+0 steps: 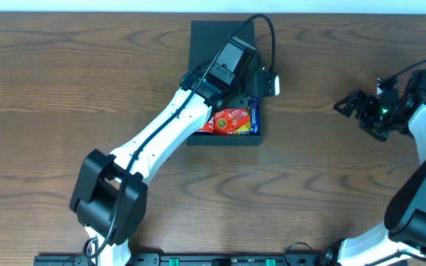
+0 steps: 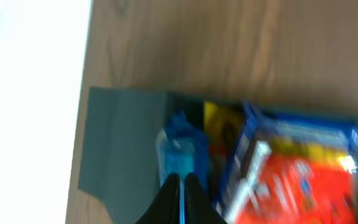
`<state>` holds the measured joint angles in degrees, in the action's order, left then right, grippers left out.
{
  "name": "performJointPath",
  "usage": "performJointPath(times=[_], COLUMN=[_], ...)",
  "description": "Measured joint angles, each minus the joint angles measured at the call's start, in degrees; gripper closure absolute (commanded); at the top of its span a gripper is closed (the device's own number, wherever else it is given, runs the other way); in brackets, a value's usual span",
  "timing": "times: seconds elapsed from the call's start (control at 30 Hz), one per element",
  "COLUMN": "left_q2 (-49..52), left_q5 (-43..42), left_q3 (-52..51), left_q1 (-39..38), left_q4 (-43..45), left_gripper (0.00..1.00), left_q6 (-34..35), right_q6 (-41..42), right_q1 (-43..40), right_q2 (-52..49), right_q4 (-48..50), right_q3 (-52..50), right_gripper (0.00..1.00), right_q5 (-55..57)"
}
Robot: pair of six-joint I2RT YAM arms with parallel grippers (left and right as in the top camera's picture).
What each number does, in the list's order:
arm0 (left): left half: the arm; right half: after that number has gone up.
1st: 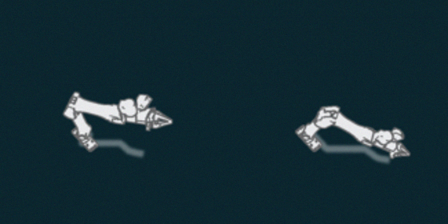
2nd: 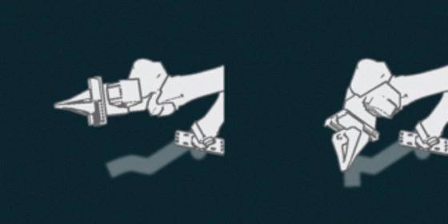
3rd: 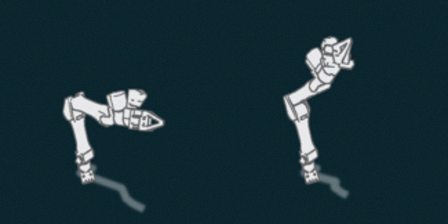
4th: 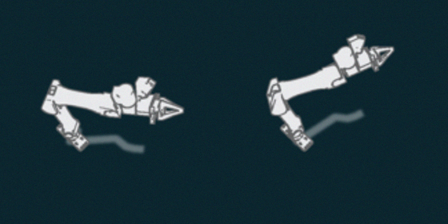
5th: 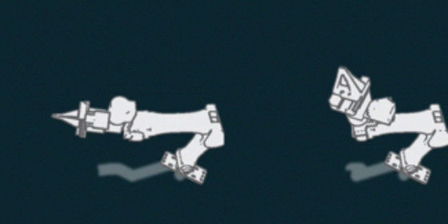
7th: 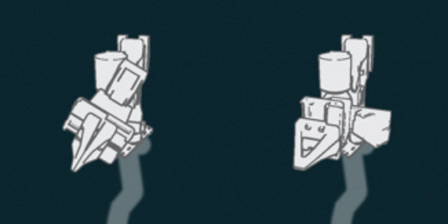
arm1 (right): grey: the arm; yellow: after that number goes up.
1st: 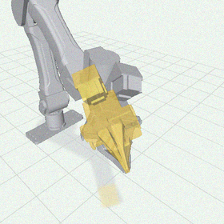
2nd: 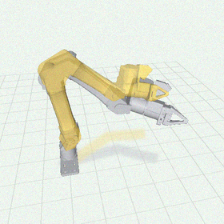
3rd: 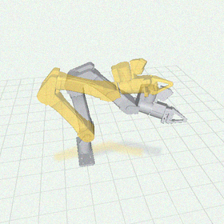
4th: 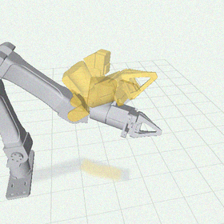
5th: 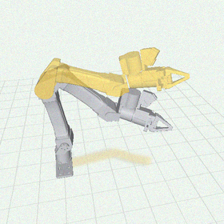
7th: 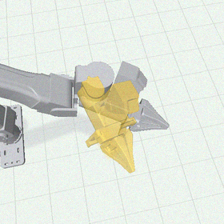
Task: Pack container
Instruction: 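Open the left gripper and lift it out of the box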
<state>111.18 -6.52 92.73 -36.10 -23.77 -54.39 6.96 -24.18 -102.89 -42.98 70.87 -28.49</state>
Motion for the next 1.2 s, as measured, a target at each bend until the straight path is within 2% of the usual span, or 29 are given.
performJointPath(times=[0.17, 0.3, 0.6, 0.83, 1.2], left_q2=[5.29, 8.26, 8.68, 8.68, 8.68], left_q5=[0.31, 5.95, 11.52, 11.32, 6.91], left_q3=[0.15, 0.2, 0.33, 0.31, -1.14], left_q1=[0.15, 0.37, 0.7, 0.7, 0.7], left_q4=[12.61, 18.29, 8.52, 7.41, 7.23], left_gripper=[0.94, 0.95, 0.94, 0.94, 0.94], left_q6=[10.08, 21.16, 39.89, 45.44, 47.32], right_q6=[-0.02, -0.02, -0.26, -0.26, -0.26], right_q1=[0.0, 0.0, 0.0, 0.0, 0.0], right_q2=[0.0, 0.0, 0.0, 0.0, 0.0], right_q4=[0.02, -0.44, -0.57, -0.46, -0.46], right_q3=[0.0, 0.0, 0.0, 0.0, 0.0], right_gripper=[0.01, 0.01, 0.01, 0.01, 0.01], right_q5=[0.02, 0.04, 0.02, 0.04, 0.04])
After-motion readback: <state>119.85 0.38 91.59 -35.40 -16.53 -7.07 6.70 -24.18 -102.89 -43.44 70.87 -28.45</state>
